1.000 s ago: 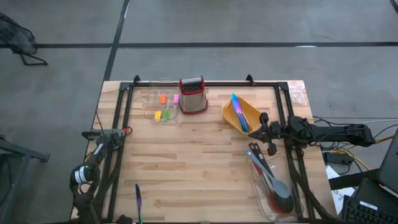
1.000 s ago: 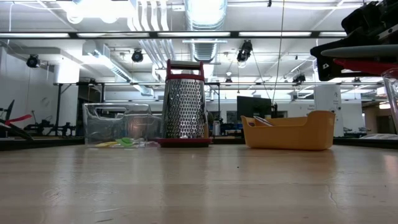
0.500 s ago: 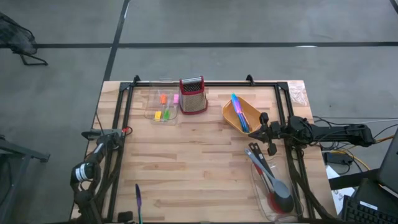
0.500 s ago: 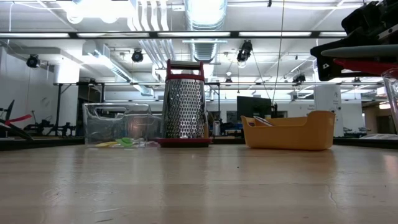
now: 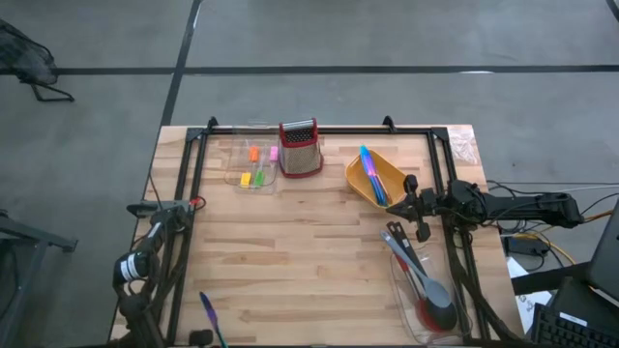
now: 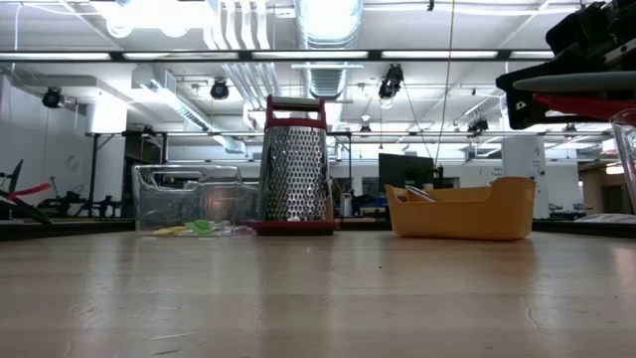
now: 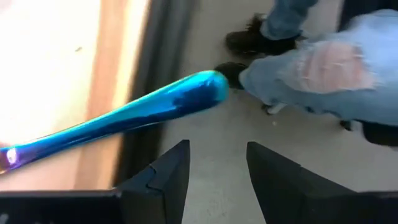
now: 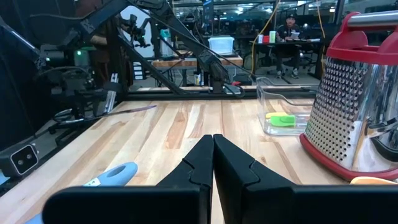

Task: Pick & Place Kitchen Items
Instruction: Put the blue table knife into the orange bin

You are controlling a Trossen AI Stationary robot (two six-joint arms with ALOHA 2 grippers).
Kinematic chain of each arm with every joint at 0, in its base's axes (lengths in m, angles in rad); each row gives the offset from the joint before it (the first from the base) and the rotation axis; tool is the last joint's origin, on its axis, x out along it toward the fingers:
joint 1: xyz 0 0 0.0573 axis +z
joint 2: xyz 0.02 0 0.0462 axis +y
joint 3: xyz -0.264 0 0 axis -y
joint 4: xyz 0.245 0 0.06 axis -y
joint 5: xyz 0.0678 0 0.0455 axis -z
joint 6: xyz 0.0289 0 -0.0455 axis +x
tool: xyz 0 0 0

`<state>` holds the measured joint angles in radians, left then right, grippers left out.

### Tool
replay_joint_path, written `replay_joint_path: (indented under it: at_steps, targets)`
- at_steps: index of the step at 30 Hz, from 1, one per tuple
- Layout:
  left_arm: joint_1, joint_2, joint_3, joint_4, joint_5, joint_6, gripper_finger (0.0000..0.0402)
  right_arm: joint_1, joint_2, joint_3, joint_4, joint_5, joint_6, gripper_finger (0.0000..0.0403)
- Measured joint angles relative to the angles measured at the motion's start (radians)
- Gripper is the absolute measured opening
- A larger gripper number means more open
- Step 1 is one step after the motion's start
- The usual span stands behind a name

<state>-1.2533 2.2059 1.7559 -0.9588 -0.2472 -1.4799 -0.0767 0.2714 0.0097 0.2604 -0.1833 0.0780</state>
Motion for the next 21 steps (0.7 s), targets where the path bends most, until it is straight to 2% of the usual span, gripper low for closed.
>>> replay_joint_path:
  at_steps: [4,6,12,21]
  targets:
    - [0.003,-0.003,0.079,-0.011,-0.002,0.075,0.0165,0.000,0.000,0.000,0.000,0.000,0.000,0.0008]
    - [0.004,-0.006,0.113,-0.030,-0.035,0.132,0.0165,0.000,0.000,0.000,0.000,0.000,0.000,0.0008]
    - [0.010,-0.007,0.107,-0.028,-0.126,0.402,0.0165,0.000,0.000,0.000,0.000,0.000,0.000,0.0008]
    - [0.022,-0.006,0.018,-0.029,-0.086,0.417,0.0165,0.000,0.000,0.000,-0.001,0.000,0.000,0.0008]
